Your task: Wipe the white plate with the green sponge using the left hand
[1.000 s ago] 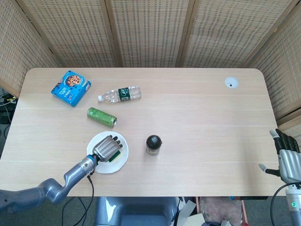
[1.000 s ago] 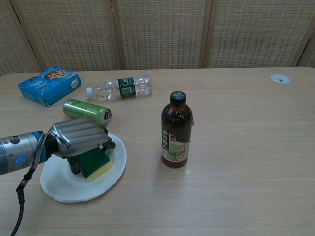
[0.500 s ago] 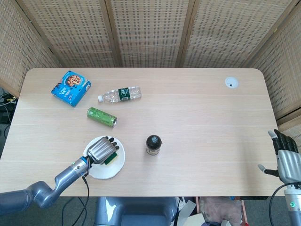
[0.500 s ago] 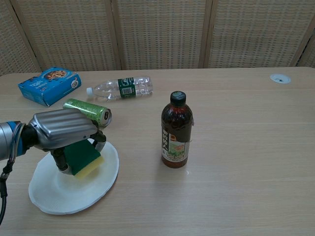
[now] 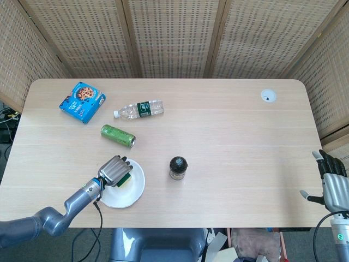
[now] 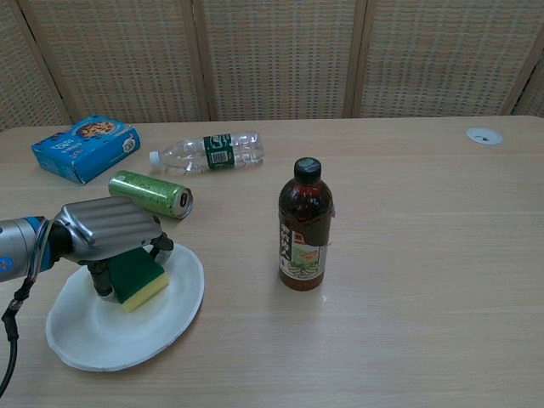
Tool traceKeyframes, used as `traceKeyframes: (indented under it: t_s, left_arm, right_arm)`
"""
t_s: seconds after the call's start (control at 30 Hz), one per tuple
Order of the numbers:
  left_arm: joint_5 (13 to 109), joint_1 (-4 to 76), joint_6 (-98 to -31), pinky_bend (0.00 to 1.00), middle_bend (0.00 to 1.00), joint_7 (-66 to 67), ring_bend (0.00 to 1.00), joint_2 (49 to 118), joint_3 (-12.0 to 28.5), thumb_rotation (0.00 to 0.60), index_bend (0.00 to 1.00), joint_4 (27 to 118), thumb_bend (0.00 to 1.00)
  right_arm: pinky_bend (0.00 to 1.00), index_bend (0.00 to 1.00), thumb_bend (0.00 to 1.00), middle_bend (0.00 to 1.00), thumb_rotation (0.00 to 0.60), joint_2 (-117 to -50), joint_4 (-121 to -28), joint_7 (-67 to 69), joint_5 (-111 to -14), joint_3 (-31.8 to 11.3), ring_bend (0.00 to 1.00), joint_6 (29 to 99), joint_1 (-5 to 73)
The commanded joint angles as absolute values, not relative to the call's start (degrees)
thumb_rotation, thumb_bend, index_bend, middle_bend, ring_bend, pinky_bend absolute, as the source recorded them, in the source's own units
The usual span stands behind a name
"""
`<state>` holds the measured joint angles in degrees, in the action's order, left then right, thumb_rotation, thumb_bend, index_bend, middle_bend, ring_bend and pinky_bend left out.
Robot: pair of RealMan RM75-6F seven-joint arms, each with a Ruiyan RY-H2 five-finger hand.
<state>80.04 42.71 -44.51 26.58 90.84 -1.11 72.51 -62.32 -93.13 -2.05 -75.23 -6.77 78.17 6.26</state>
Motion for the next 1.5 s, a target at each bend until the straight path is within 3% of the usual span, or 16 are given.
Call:
traceKeyframes:
  t_s: [0.03, 0.27, 0.67, 1.1, 1.5]
  left_arm:
    - [80.8, 43.0, -44.4, 0.47, 0.46, 26.8, 0.30, 90.9, -1.7, 0.600, 0.58, 74.2, 0.16]
    - [81.1, 42.8, -44.5, 0.47, 0.46, 28.2, 0.30, 91.2, -2.8, 0.600, 0.58, 75.8, 0.16]
    - [78.5, 42.5, -44.6, 0.47, 0.46, 25.4, 0.30, 90.7, -1.3, 0.600, 0.58, 69.4, 0.16]
    - [83.7, 42.6, -45.9, 0.47, 0.46, 22.8, 0.30, 91.1, -3.9, 0.600, 0.58, 74.1, 0.16]
    - [79.9, 42.1, -44.7, 0.47, 0.46, 20.9, 0.30, 91.4, -1.9, 0.600, 0.58, 66.1, 0.16]
  right_arm:
    - [0.00, 0.00, 0.00, 0.00, 0.600, -62.3, -93.2, -2.1, -75.2, -6.8, 0.00, 78.1, 6.3]
    - [0.00, 0.00, 0.00, 0.00, 0.600, -62.5, -93.1, -2.5, -75.3, -6.6, 0.00, 78.1, 6.3]
    - [0.00, 0.00, 0.00, 0.00, 0.600, -62.4, -93.4, -2.6, -75.2, -6.6, 0.00, 78.2, 6.3]
    - [0.00, 0.00, 0.00, 0.00, 0.600, -62.4, -93.3, -2.6, -75.1, -6.6, 0.00, 78.1, 6.3]
    - [0.00, 0.00, 0.00, 0.00, 0.600, -62.3, -93.4, -2.5, -75.2, -6.6, 0.00, 78.1, 6.3]
